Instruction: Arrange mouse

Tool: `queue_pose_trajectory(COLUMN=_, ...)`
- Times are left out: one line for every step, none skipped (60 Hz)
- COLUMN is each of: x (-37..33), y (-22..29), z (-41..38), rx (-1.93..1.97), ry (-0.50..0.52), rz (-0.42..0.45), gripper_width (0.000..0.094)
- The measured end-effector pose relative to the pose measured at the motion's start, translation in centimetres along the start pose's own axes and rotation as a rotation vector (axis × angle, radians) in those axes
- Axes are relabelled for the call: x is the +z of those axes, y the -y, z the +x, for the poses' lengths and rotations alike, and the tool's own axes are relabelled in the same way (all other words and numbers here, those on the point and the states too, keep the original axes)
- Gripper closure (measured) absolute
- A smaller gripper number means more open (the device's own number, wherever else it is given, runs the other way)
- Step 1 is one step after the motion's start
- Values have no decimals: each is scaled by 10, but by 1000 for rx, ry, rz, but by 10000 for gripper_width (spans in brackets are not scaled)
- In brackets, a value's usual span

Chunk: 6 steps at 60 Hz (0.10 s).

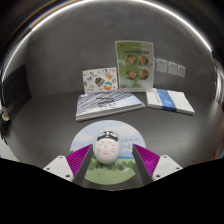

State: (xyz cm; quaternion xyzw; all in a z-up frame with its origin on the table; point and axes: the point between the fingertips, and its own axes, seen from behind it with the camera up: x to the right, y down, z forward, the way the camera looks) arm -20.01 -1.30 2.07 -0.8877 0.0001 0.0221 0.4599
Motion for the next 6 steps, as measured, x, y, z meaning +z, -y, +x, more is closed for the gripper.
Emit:
queue_pose_trajectory(x=-4, y=0, z=4, rx=-2, ry=3, rz=4, gripper_width=97)
queue_pose_trajectory(x=-7, y=0, z=10, rx=-5, ry=6, rz=6, gripper_width=97)
queue_pose_trajectory(x=-11, y=-1, z=15, rx=-8, ry=5, rz=7, gripper_width=98)
queue_pose_trajectory(x=-14, y=-3, z=21, rx=-9, ry=0, rz=7, gripper_width=97)
queue_pose_trajectory(x=-17, y=-4, z=29, rx=-9, ry=-6, rz=8, gripper_width=97)
queue_pose_trajectory(x=-20, y=-6, z=37, rx=-8, ry=-13, rz=10, gripper_width=97)
